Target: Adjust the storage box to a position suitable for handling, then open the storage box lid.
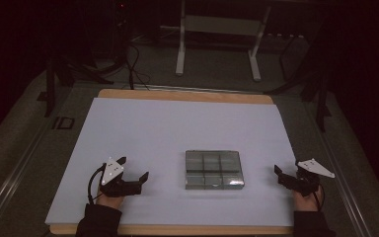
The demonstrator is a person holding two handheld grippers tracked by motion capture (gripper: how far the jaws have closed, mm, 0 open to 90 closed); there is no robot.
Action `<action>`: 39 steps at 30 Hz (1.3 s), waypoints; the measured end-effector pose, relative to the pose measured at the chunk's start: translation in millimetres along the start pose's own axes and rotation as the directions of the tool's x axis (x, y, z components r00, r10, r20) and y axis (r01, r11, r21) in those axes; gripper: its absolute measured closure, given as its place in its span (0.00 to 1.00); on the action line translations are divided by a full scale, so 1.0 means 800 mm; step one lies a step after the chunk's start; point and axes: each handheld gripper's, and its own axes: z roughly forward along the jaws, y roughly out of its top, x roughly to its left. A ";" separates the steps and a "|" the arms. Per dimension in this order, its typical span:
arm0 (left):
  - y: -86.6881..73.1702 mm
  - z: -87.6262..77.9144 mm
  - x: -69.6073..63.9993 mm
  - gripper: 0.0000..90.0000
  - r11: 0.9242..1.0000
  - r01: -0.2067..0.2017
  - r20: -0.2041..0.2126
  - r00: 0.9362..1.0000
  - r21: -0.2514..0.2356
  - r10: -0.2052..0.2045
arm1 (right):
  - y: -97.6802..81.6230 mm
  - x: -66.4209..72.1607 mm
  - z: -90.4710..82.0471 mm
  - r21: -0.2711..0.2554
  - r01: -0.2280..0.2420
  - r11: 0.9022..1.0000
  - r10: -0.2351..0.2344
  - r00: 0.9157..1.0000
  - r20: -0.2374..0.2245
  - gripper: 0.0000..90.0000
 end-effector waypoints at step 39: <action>0.013 0.011 0.000 0.06 0.993 -0.012 0.155 0.988 0.116 -0.006 | 0.007 0.013 0.012 0.110 0.119 0.987 -0.102 0.984 -0.149 0.21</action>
